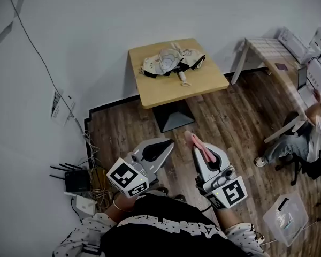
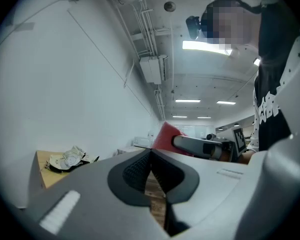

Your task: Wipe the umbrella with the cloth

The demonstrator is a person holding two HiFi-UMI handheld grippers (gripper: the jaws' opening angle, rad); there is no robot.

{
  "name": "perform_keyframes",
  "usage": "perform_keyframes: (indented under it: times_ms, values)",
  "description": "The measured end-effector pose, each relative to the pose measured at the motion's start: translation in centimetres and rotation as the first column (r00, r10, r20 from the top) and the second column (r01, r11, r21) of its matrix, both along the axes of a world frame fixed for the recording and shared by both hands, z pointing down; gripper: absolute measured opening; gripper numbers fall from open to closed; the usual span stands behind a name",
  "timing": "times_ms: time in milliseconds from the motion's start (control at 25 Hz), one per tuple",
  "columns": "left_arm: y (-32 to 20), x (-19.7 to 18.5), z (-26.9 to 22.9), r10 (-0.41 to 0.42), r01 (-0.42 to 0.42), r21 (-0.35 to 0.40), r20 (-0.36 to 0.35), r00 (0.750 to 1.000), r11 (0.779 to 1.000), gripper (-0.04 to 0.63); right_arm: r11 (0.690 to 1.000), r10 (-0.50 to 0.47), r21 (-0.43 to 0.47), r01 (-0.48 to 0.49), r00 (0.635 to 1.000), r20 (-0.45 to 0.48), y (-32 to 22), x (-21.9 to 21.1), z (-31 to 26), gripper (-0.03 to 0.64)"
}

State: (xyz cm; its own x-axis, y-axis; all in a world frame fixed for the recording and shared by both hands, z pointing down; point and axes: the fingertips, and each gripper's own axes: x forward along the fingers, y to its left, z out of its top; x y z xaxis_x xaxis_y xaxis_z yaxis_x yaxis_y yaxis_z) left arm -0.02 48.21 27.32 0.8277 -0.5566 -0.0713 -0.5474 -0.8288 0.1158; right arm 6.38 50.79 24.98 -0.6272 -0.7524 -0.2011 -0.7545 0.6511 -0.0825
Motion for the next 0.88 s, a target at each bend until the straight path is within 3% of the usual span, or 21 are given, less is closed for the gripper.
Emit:
perform_keyframes:
  times_ms: [440, 640, 880]
  values:
    - [0.9, 1.4, 0.4, -0.039, 0.039, -0.006, 0.006, 0.999, 0.999, 0.002, 0.999, -0.046, 0.018, 0.045, 0.997, 0.068, 0.9, 1.7, -0.6, 0.031]
    - [2.4, 3.1, 1.2, -0.029, 0.03, -0.017, 0.04, 0.999, 0.999, 0.002, 0.999, -0.04, -0.01, 0.041, 0.994, 0.105, 1.5, 3.5, 0.6, 0.031]
    - [3.2, 2.7, 1.9, -0.074, 0.076, -0.033, 0.056, 0.996, 0.997, 0.002, 0.998, -0.054, -0.031, 0.057, 0.994, 0.09, 1.9, 4.2, 2.2, 0.031]
